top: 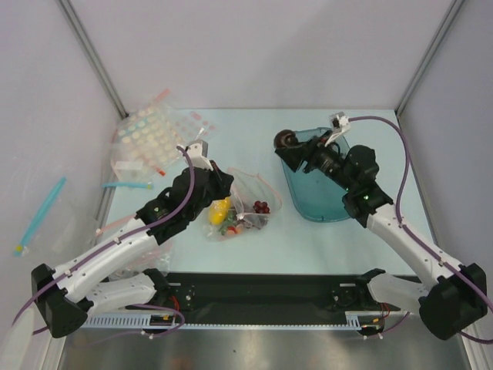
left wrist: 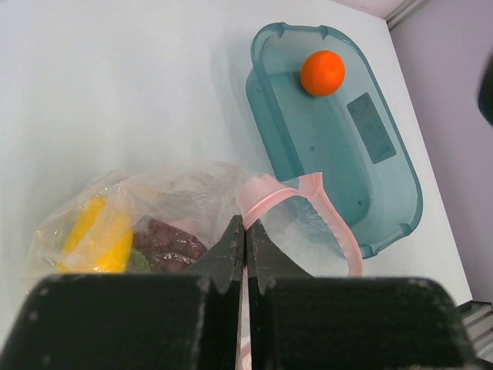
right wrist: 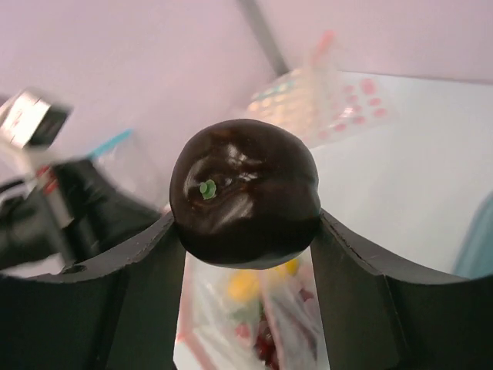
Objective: Place the food in the zip-top bag and seal the zipper
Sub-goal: Pick up the fake fruit from the bin, then place the fake fruit in the zipper food storage bag.
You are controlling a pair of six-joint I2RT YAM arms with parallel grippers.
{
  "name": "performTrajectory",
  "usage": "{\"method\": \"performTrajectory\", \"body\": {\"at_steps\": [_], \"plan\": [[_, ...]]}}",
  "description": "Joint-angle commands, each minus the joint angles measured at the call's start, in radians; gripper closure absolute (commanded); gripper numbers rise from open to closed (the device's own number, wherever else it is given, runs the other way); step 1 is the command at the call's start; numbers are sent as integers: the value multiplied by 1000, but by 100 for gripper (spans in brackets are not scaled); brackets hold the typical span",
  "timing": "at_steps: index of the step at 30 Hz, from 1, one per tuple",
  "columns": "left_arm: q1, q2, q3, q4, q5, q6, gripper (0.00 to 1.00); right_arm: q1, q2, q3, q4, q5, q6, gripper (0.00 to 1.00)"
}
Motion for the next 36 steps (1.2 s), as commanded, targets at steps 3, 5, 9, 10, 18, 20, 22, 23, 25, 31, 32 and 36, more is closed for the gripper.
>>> {"method": "performTrajectory", "body": {"at_steps": [3, 5, 9, 10, 18, 20, 22, 23, 25, 31, 32, 36], "plan": [[3, -11, 14, 26, -50, 16, 100, 164, -56, -9, 22, -77, -338, 63], [3, -16, 12, 21, -61, 18, 100, 206, -44, -10, 19, -100, -394, 63], [3, -31, 11, 14, -90, 22, 100, 250, -2, -10, 19, -143, -461, 63], [3, -34, 12, 12, -100, 24, 100, 260, 8, -7, 15, -140, -477, 63], [3, -49, 11, 3, -124, 28, 100, 353, 152, 74, -100, -61, -593, 61], [3, -51, 11, 1, -127, 28, 100, 363, 176, 83, -110, -37, -602, 59], [3, -52, 9, 1, -129, 28, 100, 363, 191, 82, -107, -22, -599, 52], [3, -52, 9, 0, -129, 28, 100, 363, 193, 80, -104, -9, -596, 47], [3, -54, 11, 1, -129, 30, 100, 364, 182, 68, -90, 3, -587, 28], [3, -52, 11, -2, -123, 30, 100, 363, 145, 47, -67, 49, -576, 7], [3, -54, 11, -2, -121, 28, 100, 363, 145, 45, -64, 54, -574, 6], [3, -62, 8, 3, -120, 28, 100, 361, 127, 40, -53, 168, -542, 6]]}}
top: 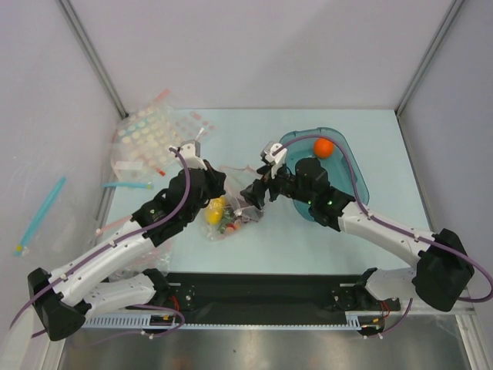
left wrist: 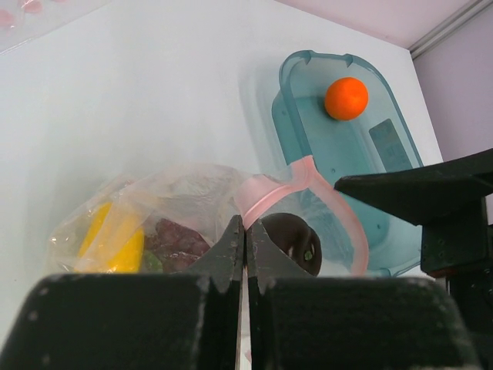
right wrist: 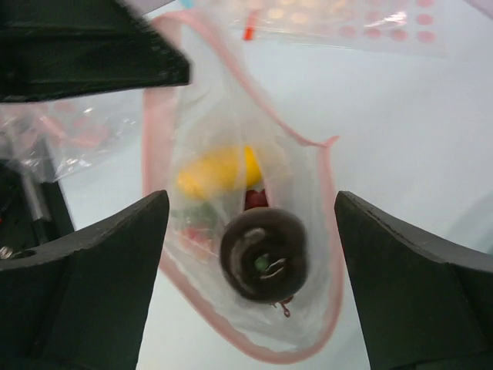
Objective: Place the food in the zip-top bag and seal the zipper
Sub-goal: Place the fake fruit in the zipper food storage bag, then pick up the fake fruit from the bin.
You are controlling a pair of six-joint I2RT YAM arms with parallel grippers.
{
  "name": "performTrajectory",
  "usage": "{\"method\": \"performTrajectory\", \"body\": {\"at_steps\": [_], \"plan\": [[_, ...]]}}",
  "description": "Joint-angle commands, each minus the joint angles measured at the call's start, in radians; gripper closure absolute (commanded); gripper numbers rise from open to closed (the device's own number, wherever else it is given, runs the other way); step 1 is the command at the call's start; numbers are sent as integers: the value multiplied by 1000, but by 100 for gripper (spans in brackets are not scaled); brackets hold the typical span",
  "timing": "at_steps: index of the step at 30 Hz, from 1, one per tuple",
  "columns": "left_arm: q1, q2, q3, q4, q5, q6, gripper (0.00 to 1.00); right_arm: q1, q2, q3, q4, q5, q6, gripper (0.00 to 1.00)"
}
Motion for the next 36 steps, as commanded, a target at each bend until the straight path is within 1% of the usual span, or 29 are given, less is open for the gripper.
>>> {"method": "performTrajectory", "body": {"at_steps": [1, 3, 4, 5, 6, 7, 9, 10, 11, 13, 15, 17, 18, 19, 22, 23, 28, 36], "plan": [[3, -34, 7, 30, -13, 17, 100, -3, -46, 7, 61, 215, 36, 8], [3, -31, 7, 29, -12, 18, 100, -33, -63, -4, 58, 304, 80, 10], [3, -29, 8, 29, -12, 19, 100, -50, -68, -10, 60, 362, 129, 11], [3, -28, 8, 29, -10, 17, 100, -78, -81, -18, 63, 378, 161, 12], [3, -26, 8, 27, -9, 17, 100, -105, -88, -36, 64, 383, 193, 12], [3, -28, 8, 29, -6, 15, 99, -176, -89, -44, 64, 377, 273, 11], [3, -29, 8, 29, -5, 15, 100, -245, -91, -61, 55, 365, 350, 11], [3, -29, 8, 30, -5, 15, 100, -315, -88, -65, 49, 360, 388, 10], [3, -32, 8, 30, -4, 15, 100, -343, -82, -67, 41, 363, 458, 9], [3, -34, 7, 30, -4, 15, 100, -415, -53, -76, 34, 378, 514, 5], [3, -32, 7, 29, -1, 12, 100, -446, -23, -73, 40, 388, 571, 3], [3, -32, 5, 32, 4, 12, 100, -460, 39, -53, 40, 446, 592, 2], [3, -29, 4, 35, 5, 12, 100, -460, 64, -41, 26, 490, 623, 3], [3, -31, 2, 35, 7, 12, 100, -460, 123, -25, 8, 563, 641, 3], [3, -25, 7, 34, 11, 11, 100, -462, 214, 66, -52, 637, 619, 2], [3, -23, 7, 35, 13, 12, 100, -462, 269, 105, -71, 651, 605, 2], [3, -32, 5, 37, 33, 8, 100, -469, 371, 191, -95, 734, 566, 1], [3, -26, 11, 37, 57, 9, 100, -503, 567, 356, -143, 768, 560, 2]]}}
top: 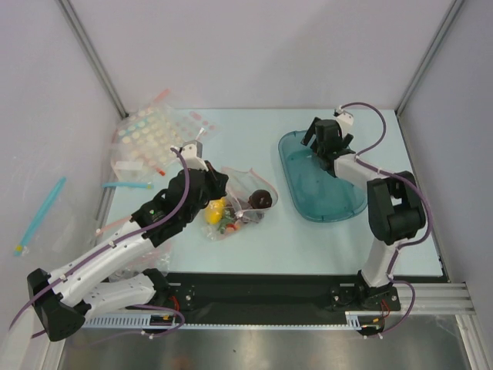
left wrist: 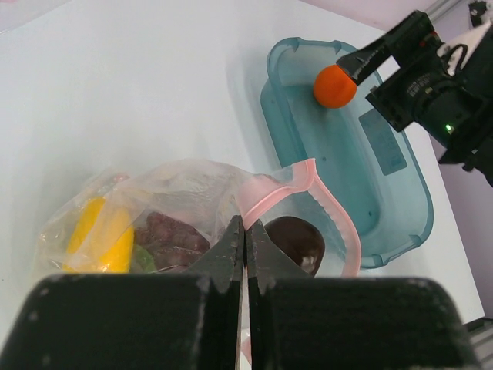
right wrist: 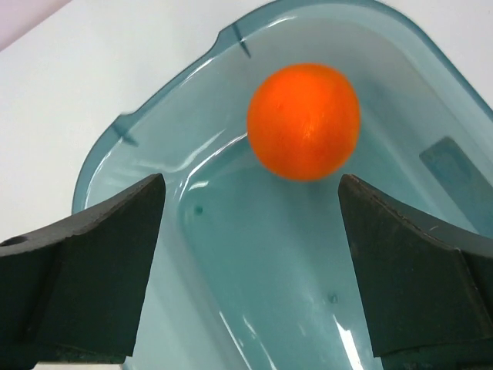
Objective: Place the food in the zip-top bag and seal the zipper
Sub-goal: Pick up the fake fruit from the bin.
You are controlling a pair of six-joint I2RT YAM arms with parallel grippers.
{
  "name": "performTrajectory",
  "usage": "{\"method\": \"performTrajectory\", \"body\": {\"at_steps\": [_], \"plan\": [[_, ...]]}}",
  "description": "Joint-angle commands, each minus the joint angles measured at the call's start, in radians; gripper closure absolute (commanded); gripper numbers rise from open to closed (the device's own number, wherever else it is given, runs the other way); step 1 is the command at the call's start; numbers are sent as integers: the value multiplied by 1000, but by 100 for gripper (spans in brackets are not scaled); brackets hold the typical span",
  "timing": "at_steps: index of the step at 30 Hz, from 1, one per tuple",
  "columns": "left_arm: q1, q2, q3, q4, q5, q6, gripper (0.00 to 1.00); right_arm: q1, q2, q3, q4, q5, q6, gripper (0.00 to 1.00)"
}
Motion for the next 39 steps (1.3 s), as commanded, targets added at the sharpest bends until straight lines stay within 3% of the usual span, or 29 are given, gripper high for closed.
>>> {"method": "performTrajectory", "body": {"at_steps": [1, 10, 14, 18, 20, 21, 26, 31, 34, 39], "plan": [[3, -24, 13, 39, 11, 10, 100, -26, 80, 89, -25, 63, -6, 2], [3, -41, 8, 41, 3, 12, 100, -70, 219, 175, -31, 70, 18, 4], [3, -44, 7, 41, 3, 10, 100, -76, 224, 172, 14, 62, 3, 16], [3, -47, 7, 42, 11, 10, 100, -66, 200, 143, 60, 19, -41, 37], [3, -49, 5, 45, 14, 9, 100, -57, 174, 123, 63, 24, -45, 40], [3, -47, 5, 45, 14, 9, 100, -52, 136, 109, 67, 17, -48, 45], [3, -33, 8, 47, 28, 6, 100, -14, -53, -36, 104, -71, -61, 46], [3, -29, 10, 50, 42, 6, 100, 31, -295, -89, 34, -349, -84, 55], [3, -32, 10, 47, 43, 6, 100, 118, -394, -136, 20, -400, -149, 55], [3, -36, 12, 42, 37, 7, 100, 333, -636, -338, 138, -418, -239, 58]]}}
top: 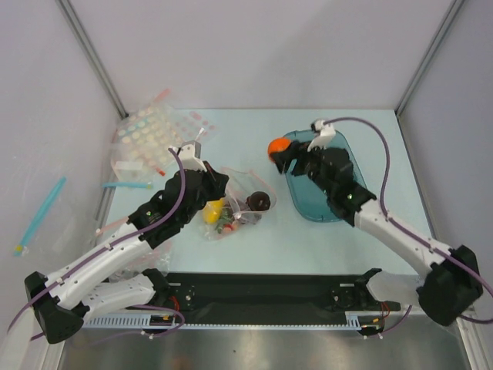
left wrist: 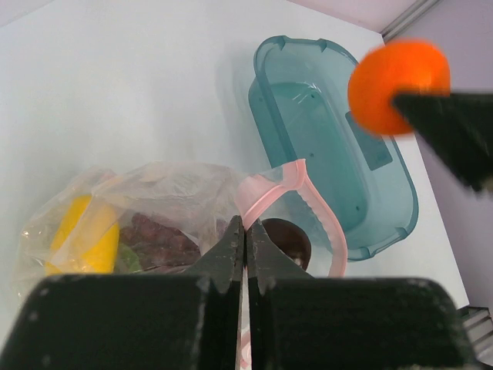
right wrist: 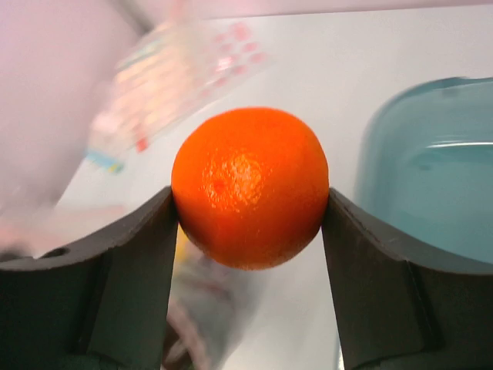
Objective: Place the food in the zip-top bag and seal the zipper
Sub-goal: Pick up the fake fruit from the bin, then place the fake fruit in the zipper food storage bag.
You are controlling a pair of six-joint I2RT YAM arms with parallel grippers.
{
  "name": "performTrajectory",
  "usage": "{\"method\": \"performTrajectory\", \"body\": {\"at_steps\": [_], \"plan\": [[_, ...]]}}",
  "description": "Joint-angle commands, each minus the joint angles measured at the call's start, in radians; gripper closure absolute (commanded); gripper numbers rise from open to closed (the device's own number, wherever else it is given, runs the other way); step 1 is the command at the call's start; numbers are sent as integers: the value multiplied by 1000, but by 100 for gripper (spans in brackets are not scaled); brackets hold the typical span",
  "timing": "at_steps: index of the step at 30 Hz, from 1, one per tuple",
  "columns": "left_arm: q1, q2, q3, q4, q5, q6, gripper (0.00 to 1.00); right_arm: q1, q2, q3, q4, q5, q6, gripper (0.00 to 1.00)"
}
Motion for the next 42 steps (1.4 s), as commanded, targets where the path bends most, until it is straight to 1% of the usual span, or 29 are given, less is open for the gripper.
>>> {"method": "performTrajectory", "body": {"at_steps": [1, 3, 6, 8, 12, 15, 20, 22, 24, 25, 28, 31, 32, 33, 34, 37, 39, 42], "plan": [[3, -12, 10, 44, 0, 8, 100, 127, -128, -141, 124, -62, -122, 58], [3, -11, 12, 42, -3, 9, 100, 197, -185, -195, 172, -108, -156, 60], [3, -7, 13, 41, -10, 11, 100, 269, -196, -190, 170, -148, -230, 62], [3, -4, 13, 39, -13, 11, 100, 294, -196, -189, 166, -159, -271, 60], [3, -1, 13, 41, -7, 11, 100, 337, -194, -207, 189, -157, -298, 60], [3, 3, 12, 42, -1, 9, 100, 360, -175, -204, 182, -125, -315, 60], [3, 14, 10, 59, 51, 5, 99, 363, -50, -164, 189, -73, -319, 60], [3, 16, 13, 58, 63, 5, 100, 363, 20, -121, 186, -73, -321, 59], [3, 13, 15, 55, 62, 5, 100, 363, 55, -80, 179, -73, -315, 58], [3, 11, 13, 56, 56, 6, 100, 363, 75, -72, 176, -73, -308, 57], [3, 0, 15, 52, 63, 5, 100, 365, 125, -52, 169, -73, -295, 45], [3, -6, 10, 62, 92, 0, 100, 368, 142, -51, 169, -90, -290, 30], [3, -1, 10, 62, 108, -1, 100, 369, 138, -51, 169, -91, -290, 14], [3, 2, 13, 62, 109, -1, 100, 374, 125, -55, 169, -91, -292, 8], [3, 6, 15, 59, 108, -3, 100, 377, 111, -64, 171, -87, -290, 5], [3, 14, 24, 42, 89, -3, 100, 375, 54, -78, 159, -76, -282, 4], [3, 8, 23, 39, 73, -3, 100, 378, 24, -94, 148, -73, -273, 7], [3, 2, 23, 30, 46, -3, 100, 378, -36, -92, 89, 11, -243, 14]]}}
